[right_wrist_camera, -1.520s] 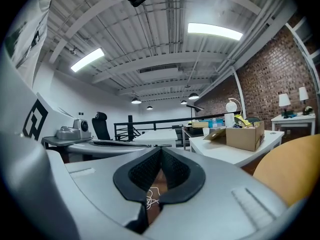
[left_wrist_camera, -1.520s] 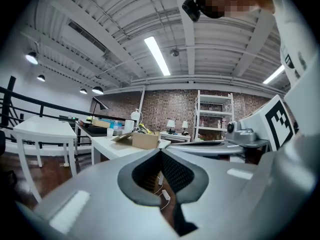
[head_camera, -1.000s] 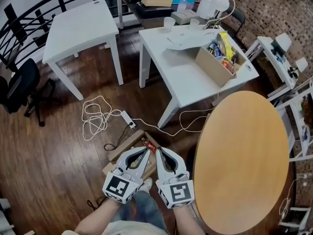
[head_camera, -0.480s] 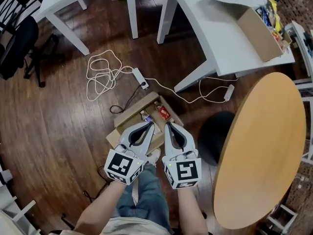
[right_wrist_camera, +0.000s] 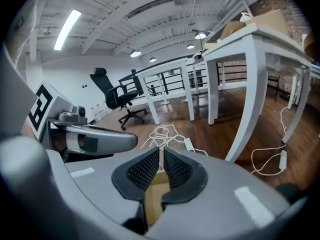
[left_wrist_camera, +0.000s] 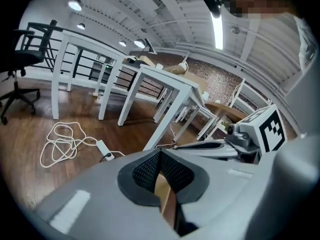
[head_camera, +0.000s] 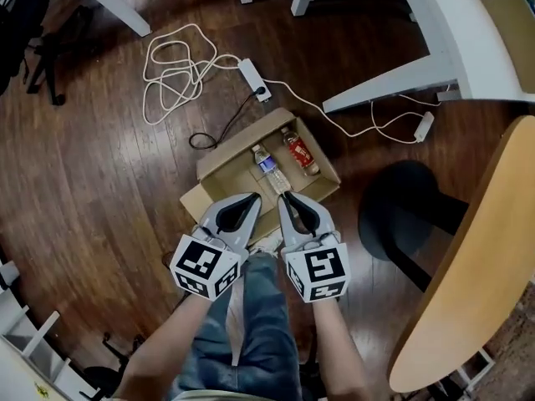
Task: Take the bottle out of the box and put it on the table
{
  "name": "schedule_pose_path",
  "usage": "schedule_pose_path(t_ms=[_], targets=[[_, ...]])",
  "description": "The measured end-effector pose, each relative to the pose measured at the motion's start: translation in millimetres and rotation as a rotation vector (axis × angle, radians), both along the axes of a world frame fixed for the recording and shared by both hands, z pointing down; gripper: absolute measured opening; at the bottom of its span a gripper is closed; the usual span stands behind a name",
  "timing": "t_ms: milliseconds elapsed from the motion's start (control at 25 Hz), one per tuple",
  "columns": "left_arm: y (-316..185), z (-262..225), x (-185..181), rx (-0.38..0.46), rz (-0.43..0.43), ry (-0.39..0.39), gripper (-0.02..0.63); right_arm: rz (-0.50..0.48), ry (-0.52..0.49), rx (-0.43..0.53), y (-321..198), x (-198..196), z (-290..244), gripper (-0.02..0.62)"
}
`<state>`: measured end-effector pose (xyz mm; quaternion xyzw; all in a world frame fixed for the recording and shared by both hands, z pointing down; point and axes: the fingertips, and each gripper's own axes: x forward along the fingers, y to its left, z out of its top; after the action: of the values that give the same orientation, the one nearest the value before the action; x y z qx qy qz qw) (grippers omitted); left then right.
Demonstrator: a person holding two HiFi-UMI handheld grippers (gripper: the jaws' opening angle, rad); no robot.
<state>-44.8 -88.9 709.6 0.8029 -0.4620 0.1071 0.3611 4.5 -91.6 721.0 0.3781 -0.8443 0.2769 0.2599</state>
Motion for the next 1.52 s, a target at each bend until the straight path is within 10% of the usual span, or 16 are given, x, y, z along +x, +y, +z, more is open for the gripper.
schedule_pose_path(t_ms=[720,1520], targets=[[58.1,197.1,-17.7,-0.184,-0.02,0.048,-0.005,-0.212,0.131,-0.226,53.8,-35.9,230.6,0.144],[50.9,324.9,-2.4,-0.236,0.026,0.089,-0.006,-0.209,0.337,-0.299,38.8,-19.0,425.0,0.288]])
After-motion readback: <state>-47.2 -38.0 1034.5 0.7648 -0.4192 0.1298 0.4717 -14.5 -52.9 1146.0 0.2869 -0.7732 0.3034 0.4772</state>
